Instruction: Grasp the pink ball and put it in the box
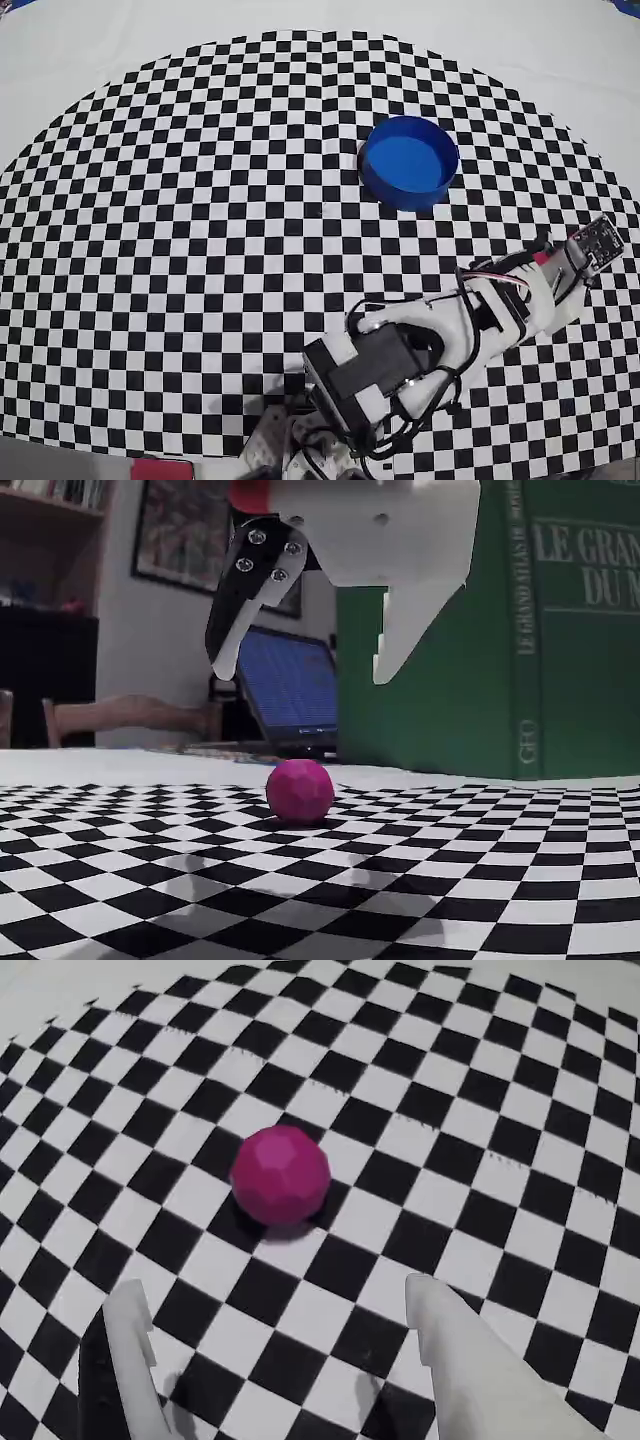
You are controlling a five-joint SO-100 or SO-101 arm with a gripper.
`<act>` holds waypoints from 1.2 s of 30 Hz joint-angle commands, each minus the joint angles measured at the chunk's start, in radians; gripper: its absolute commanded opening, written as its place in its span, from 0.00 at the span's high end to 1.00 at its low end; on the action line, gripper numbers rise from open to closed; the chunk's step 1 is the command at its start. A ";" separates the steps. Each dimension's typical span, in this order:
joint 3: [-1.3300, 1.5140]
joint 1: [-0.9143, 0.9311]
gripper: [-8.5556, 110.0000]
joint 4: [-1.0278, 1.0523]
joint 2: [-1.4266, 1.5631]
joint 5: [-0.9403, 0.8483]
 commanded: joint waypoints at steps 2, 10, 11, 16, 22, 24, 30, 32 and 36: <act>-0.080 0.011 0.67 0.000 -0.032 -0.008; -0.169 0.011 0.67 0.003 -0.126 -0.008; -0.181 0.011 0.67 0.005 -0.138 -0.008; -0.239 0.011 0.67 0.008 -0.201 -0.008; -0.308 0.009 0.67 0.017 -0.264 -0.008; -0.341 0.008 0.67 0.037 -0.288 -0.008; -0.405 0.003 0.67 0.038 -0.348 -0.008; -0.425 0.002 0.67 0.038 -0.365 -0.008; -0.456 0.000 0.67 0.038 -0.394 -0.008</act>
